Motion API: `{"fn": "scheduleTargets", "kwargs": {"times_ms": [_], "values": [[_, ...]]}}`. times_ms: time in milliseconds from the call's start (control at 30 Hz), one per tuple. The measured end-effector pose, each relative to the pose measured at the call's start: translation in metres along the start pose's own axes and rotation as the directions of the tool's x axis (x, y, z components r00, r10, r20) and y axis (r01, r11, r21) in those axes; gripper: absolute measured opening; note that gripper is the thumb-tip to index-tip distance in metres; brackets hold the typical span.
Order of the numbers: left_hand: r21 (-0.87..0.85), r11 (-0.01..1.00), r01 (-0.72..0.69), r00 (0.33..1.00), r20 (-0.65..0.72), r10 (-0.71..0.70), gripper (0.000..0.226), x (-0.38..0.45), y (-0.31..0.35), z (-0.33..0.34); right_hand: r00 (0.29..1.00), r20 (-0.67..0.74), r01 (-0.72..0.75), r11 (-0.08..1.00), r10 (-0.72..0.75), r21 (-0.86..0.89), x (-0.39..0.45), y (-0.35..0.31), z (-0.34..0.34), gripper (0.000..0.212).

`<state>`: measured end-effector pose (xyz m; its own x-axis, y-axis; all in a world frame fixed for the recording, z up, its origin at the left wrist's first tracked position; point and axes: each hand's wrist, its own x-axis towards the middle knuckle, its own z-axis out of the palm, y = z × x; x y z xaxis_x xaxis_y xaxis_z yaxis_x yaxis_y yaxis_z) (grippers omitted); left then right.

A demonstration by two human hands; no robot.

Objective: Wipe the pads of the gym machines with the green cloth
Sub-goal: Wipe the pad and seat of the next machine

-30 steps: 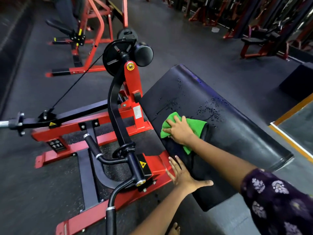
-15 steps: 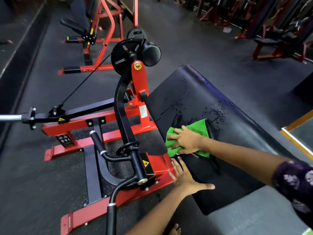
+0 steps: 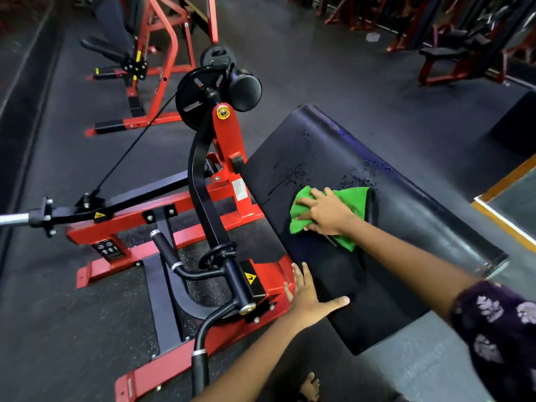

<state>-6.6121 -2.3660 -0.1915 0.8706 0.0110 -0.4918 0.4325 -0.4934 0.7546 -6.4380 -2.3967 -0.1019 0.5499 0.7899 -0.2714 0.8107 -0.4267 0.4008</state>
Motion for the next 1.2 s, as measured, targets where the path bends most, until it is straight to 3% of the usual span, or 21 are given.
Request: {"fn": "scheduleTargets", "kwargs": {"times_ms": [67,167,233,333,400,533,700,833,867,900,1000,1033,1067,1200], "values": [[0.014,1.0,0.014,1.0,-0.016,-0.013,0.161,0.002,-0.002,0.0,0.998,-0.013,-0.059,0.998,0.059,0.026,-0.004,-0.025,0.008,0.047],[0.073,0.997,0.04,0.996,-0.082,-0.033,0.124,0.009,-0.006,-0.002,0.983,0.031,0.18,0.984,-0.181,0.012,-0.018,-0.041,0.023,0.048],[0.086,0.995,0.048,0.99,-0.134,-0.037,0.117,0.017,-0.009,-0.006,0.987,0.018,0.16,0.987,-0.16,0.007,-0.01,-0.024,0.016,0.047],[0.038,0.996,0.082,0.975,-0.211,-0.072,0.119,0.031,-0.004,-0.018,0.988,-0.047,-0.144,0.989,0.145,0.029,0.005,-0.021,0.008,0.046],[-0.001,0.993,0.117,0.968,-0.222,-0.114,0.122,0.043,-0.001,-0.026,0.994,-0.032,-0.106,0.994,0.106,0.008,0.008,-0.041,0.014,0.046],[-0.064,0.985,0.161,0.978,-0.123,-0.168,0.14,0.054,0.006,-0.031,0.983,-0.017,0.181,0.983,-0.181,-0.017,0.016,-0.025,0.017,0.046],[-0.038,0.983,0.182,0.977,-0.105,-0.185,0.159,0.054,0.005,-0.032,0.997,-0.058,-0.045,0.999,0.045,-0.001,0.043,-0.022,0.006,0.042],[-0.051,0.984,0.173,0.978,-0.108,-0.177,0.139,0.059,0.005,-0.034,0.951,0.004,0.308,0.944,-0.31,-0.12,0.038,-0.04,0.019,0.041],[-0.057,0.983,0.177,0.977,-0.109,-0.182,0.137,0.058,0.005,-0.035,0.944,-0.006,0.327,0.937,-0.33,-0.126,0.042,-0.033,0.016,0.041],[-0.067,0.981,0.18,0.976,-0.113,-0.187,0.136,0.057,0.005,-0.034,0.953,-0.031,0.294,0.947,-0.3,-0.125,0.047,-0.025,0.012,0.041],[-0.079,0.977,0.198,0.972,-0.115,-0.206,0.136,0.054,0.005,-0.029,0.992,-0.122,-0.027,1.0,0.027,0.006,0.061,-0.013,0.006,0.039],[-0.074,0.977,0.199,0.971,-0.118,-0.206,0.136,0.054,0.004,-0.028,0.99,-0.117,-0.072,0.997,0.074,0.022,0.063,-0.017,0.007,0.038],[-0.06,0.977,0.203,0.97,-0.12,-0.209,0.135,0.054,0.003,-0.027,0.992,-0.11,-0.054,0.999,0.054,0.008,0.063,-0.024,0.01,0.037],[0.009,0.979,0.203,0.966,-0.167,-0.198,0.138,0.059,0.005,-0.036,0.962,-0.034,0.266,0.96,-0.27,-0.089,0.057,-0.033,0.018,0.038]]}}
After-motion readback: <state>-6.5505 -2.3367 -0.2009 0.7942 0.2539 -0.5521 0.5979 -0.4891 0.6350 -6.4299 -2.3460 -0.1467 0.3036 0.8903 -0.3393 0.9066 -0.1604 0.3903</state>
